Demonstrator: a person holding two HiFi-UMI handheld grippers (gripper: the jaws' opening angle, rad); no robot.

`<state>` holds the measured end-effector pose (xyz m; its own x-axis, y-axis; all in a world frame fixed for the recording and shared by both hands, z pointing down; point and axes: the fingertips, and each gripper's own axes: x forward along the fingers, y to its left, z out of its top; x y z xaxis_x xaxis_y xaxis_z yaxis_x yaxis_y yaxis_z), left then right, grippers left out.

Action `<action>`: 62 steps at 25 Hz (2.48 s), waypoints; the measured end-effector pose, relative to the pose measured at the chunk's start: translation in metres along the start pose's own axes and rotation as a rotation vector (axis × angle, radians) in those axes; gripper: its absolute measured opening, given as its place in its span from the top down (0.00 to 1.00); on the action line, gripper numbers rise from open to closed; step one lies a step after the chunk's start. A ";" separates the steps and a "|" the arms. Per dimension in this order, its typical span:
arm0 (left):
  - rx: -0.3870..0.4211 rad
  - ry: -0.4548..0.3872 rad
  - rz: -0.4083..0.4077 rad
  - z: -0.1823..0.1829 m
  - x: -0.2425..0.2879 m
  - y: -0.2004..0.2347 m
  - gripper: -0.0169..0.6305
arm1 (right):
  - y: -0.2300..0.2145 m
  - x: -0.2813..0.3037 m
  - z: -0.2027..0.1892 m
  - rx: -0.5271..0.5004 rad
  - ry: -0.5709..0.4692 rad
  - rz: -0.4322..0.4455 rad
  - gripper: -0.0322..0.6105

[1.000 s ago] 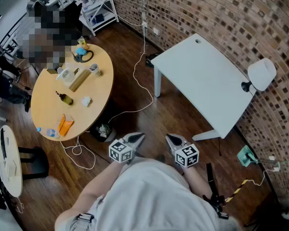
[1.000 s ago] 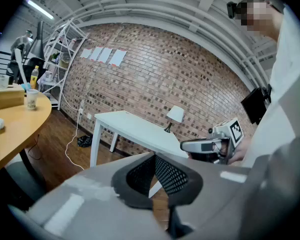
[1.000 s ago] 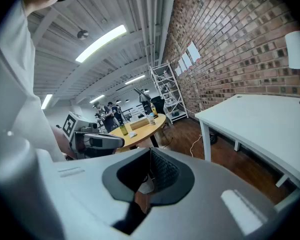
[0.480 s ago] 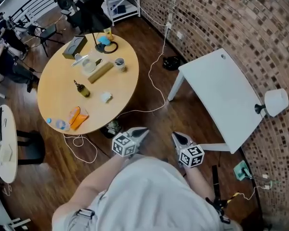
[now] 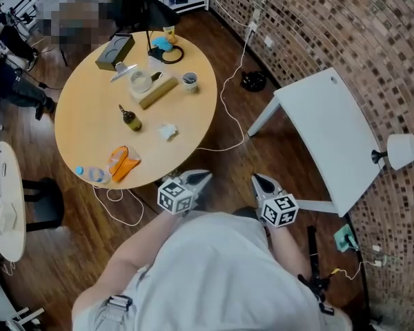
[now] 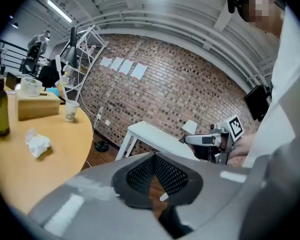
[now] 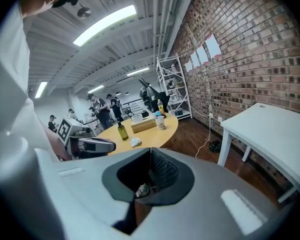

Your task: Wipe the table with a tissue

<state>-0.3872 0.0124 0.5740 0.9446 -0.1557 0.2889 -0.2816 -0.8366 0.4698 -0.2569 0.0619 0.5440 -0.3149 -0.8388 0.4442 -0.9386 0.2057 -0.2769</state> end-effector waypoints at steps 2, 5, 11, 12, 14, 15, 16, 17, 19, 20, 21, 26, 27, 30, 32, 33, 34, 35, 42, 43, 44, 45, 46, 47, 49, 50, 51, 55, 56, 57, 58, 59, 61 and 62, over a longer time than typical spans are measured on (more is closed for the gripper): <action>-0.013 0.003 0.013 0.001 -0.009 0.012 0.97 | 0.004 0.007 0.005 0.001 -0.001 -0.005 0.94; -0.028 0.012 0.026 0.002 -0.014 0.027 0.97 | 0.002 0.018 0.008 -0.007 0.008 -0.008 0.94; -0.034 0.016 0.038 0.017 0.007 0.047 0.97 | -0.013 0.040 0.013 0.016 0.025 0.011 0.94; -0.033 0.017 0.039 0.021 0.014 0.048 0.97 | -0.019 0.044 0.015 0.016 0.026 0.017 0.94; -0.028 0.014 0.040 0.031 0.028 0.052 0.97 | -0.031 0.053 0.021 0.011 0.025 0.032 0.94; -0.027 0.012 0.041 0.036 0.036 0.054 0.97 | -0.040 0.057 0.025 0.007 0.025 0.037 0.94; -0.027 0.009 0.041 0.041 0.045 0.056 0.97 | -0.050 0.060 0.030 0.004 0.025 0.041 0.94; -0.027 0.007 0.040 0.046 0.053 0.059 0.97 | -0.060 0.065 0.035 0.001 0.025 0.044 0.94; -0.025 0.000 0.041 0.057 0.071 0.066 0.97 | -0.081 0.074 0.046 -0.005 0.023 0.050 0.94; -0.027 -0.009 0.045 0.063 0.079 0.070 0.97 | -0.091 0.080 0.051 -0.010 0.022 0.055 0.94; -0.029 -0.021 0.053 0.070 0.087 0.074 0.97 | -0.101 0.085 0.056 -0.018 0.021 0.061 0.94; -0.009 -0.056 0.106 0.100 0.137 0.091 0.97 | -0.160 0.098 0.084 -0.045 0.002 0.072 0.94; -0.005 -0.062 0.114 0.107 0.146 0.093 0.97 | -0.170 0.099 0.090 -0.050 -0.002 0.071 0.94; 0.006 -0.085 0.142 0.124 0.168 0.100 0.97 | -0.195 0.104 0.103 -0.072 -0.005 0.086 0.94; 0.006 -0.102 0.168 0.132 0.177 0.105 0.97 | -0.207 0.107 0.108 -0.081 -0.001 0.106 0.94; 0.002 -0.111 0.182 0.135 0.179 0.108 0.97 | -0.212 0.109 0.109 -0.084 -0.001 0.116 0.94; -0.006 -0.121 0.195 0.138 0.181 0.111 0.97 | -0.216 0.110 0.111 -0.085 0.000 0.127 0.94; -0.016 -0.131 0.208 0.141 0.183 0.114 0.97 | -0.220 0.112 0.114 -0.084 0.000 0.136 0.94; -0.042 -0.128 0.312 0.160 0.187 0.139 0.97 | -0.238 0.122 0.137 -0.085 -0.014 0.219 0.94; -0.049 -0.136 0.336 0.164 0.182 0.145 0.97 | -0.234 0.125 0.139 -0.092 -0.012 0.240 0.94; -0.062 -0.154 0.366 0.168 0.174 0.153 0.97 | -0.230 0.130 0.142 -0.102 -0.007 0.263 0.94; -0.083 -0.182 0.403 0.171 0.163 0.163 0.97 | -0.225 0.136 0.146 -0.115 -0.001 0.289 0.94; -0.107 -0.217 0.446 0.174 0.150 0.175 0.97 | -0.220 0.143 0.150 -0.130 0.004 0.311 0.94; -0.128 -0.255 0.492 0.176 0.134 0.187 0.97 | -0.215 0.150 0.154 -0.140 0.005 0.326 0.94; -0.167 -0.333 0.579 0.183 0.100 0.213 0.96 | -0.208 0.161 0.163 -0.146 -0.001 0.336 0.94; -0.189 -0.379 0.619 0.188 0.082 0.225 0.96 | -0.207 0.166 0.167 -0.147 -0.004 0.336 0.94; -0.214 -0.429 0.657 0.194 0.066 0.237 0.93 | -0.208 0.170 0.172 -0.152 -0.003 0.336 0.94; -0.309 -0.627 0.787 0.218 0.004 0.281 0.87 | -0.211 0.190 0.188 -0.180 0.006 0.338 0.94; -0.320 -0.665 0.809 0.224 -0.008 0.290 0.86 | -0.209 0.194 0.190 -0.186 0.006 0.340 0.94; -0.330 -0.698 0.827 0.230 -0.019 0.298 0.83 | -0.206 0.197 0.193 -0.190 0.006 0.341 0.94; -0.344 -0.731 0.841 0.236 -0.029 0.306 0.78 | -0.204 0.199 0.195 -0.190 0.004 0.341 0.94; -0.361 -0.765 0.853 0.243 -0.037 0.314 0.74 | -0.201 0.201 0.197 -0.187 0.002 0.341 0.94; -0.391 -0.833 0.866 0.258 -0.051 0.331 0.63 | -0.199 0.205 0.198 -0.170 0.002 0.335 0.94; -0.397 -0.854 0.873 0.265 -0.055 0.338 0.57 | -0.198 0.205 0.197 -0.160 0.005 0.329 0.94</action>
<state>-0.4897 -0.4007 0.4962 0.1887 -0.9795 0.0709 -0.7505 -0.0973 0.6536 -0.1076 -0.2505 0.5223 -0.6042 -0.7119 0.3579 -0.7968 0.5410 -0.2690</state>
